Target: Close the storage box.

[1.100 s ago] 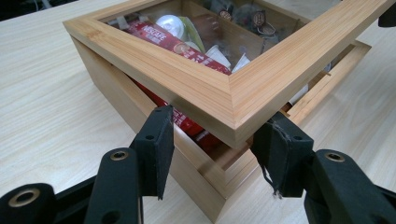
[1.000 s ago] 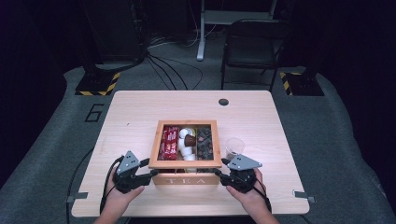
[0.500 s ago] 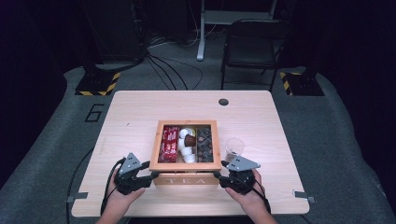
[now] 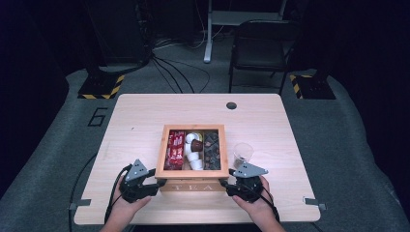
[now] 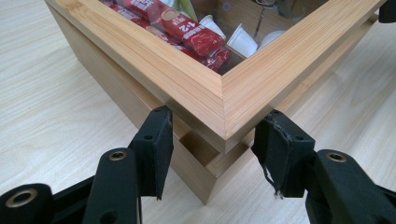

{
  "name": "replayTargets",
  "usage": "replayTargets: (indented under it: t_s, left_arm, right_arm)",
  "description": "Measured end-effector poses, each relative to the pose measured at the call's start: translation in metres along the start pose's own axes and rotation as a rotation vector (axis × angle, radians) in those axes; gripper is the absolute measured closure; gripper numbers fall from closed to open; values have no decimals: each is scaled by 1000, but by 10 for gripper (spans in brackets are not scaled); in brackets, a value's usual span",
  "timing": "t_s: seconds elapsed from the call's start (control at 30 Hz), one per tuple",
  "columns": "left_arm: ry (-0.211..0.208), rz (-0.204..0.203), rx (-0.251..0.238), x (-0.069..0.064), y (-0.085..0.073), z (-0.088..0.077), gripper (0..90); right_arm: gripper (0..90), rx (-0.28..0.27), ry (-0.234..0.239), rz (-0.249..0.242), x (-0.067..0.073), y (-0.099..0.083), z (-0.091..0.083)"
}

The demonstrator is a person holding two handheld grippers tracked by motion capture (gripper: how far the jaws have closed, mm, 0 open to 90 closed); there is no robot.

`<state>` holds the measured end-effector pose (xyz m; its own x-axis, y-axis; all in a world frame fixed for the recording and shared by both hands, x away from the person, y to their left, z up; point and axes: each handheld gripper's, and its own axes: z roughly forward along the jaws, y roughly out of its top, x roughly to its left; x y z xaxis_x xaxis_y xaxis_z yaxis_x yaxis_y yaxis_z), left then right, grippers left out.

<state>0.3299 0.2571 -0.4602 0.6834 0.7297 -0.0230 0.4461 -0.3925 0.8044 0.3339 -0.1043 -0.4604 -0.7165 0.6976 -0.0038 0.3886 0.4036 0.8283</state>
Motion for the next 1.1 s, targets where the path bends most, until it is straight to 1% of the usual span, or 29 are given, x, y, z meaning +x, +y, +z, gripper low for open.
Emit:
replayTargets:
  t_s: [0.07,0.17,0.2,0.23,0.27,0.3,0.33,0.37,0.4,0.43,0.47,0.5,0.57,0.6,0.7,0.73,0.77,0.8,0.83,0.87,0.9,0.97,1.0,1.03,1.1]
  left_arm:
    - [-5,1,16,1,0,1,471]
    - [-7,-15,22,1,-2,3,456]
    - [-5,-15,30,1,-2,3,450]
    - [-14,-16,36,0,-2,4,446]
    - [-6,-13,30,-1,-2,5,437]
    - [-8,-7,33,-1,-2,5,410]
    - [-6,-5,42,-2,-2,6,373]
    - [-5,-6,56,-2,-2,8,333]
    - [-12,-9,62,-2,-3,9,277]
    - [-11,-6,67,-2,-3,9,270]
    - [-9,-7,62,-3,-3,9,269]
    - [-4,-8,47,-3,-2,9,267]
    - [-13,-17,41,-2,-2,7,263]
    - [-10,-17,30,-2,-2,6,263]
    - [-20,-24,17,0,-1,3,264]
    - [-21,-21,18,1,0,1,264]
    - [-16,-24,5,2,0,0,264]
    - [-19,-22,3,4,0,-2,265]
    - [-13,-34,-13,5,0,-4,266]
    - [-15,-39,-13,7,1,-6,267]
    - [-11,-41,-20,9,1,-8,267]
    - [-4,-58,-43,13,0,-12,272]
    - [-4,-63,-44,15,1,-14,273]
    - [5,-78,-57,16,0,-16,278]
    - [14,-96,-65,21,-1,-19,291]
  right_arm:
    - [488,4,2,2,0,0,0]
    - [484,20,-2,5,1,-1,1]
    - [482,22,-1,7,1,-1,2]
    - [478,27,3,6,1,-2,3]
    - [476,33,2,7,1,-2,3]
    - [455,43,2,11,2,-2,3]
    - [438,42,-9,9,2,-2,3]
    - [410,48,-9,-18,3,-2,3]
    - [381,38,-10,-24,4,-3,3]
    - [367,38,0,-16,5,-2,3]
    - [349,50,8,-15,5,-2,4]
    - [348,51,6,-24,5,-2,5]
    - [336,59,-1,-24,5,-3,6]
    - [333,57,-3,-21,5,-3,6]
    - [333,37,-6,-20,5,-2,4]
    - [333,25,-5,-15,5,-1,3]
    - [333,14,-5,-16,4,-1,1]
    - [333,4,-5,-14,4,0,-1]
    - [333,-7,-1,-15,3,1,-1]
    - [334,-14,-5,-3,2,1,-4]
    - [337,-25,-1,-8,0,2,-5]
    - [343,-45,0,-5,-3,3,-9]
    - [347,-58,-2,15,-5,3,-12]
    - [348,-71,-2,19,-7,4,-14]
    - [356,-85,-2,42,-12,4,-18]
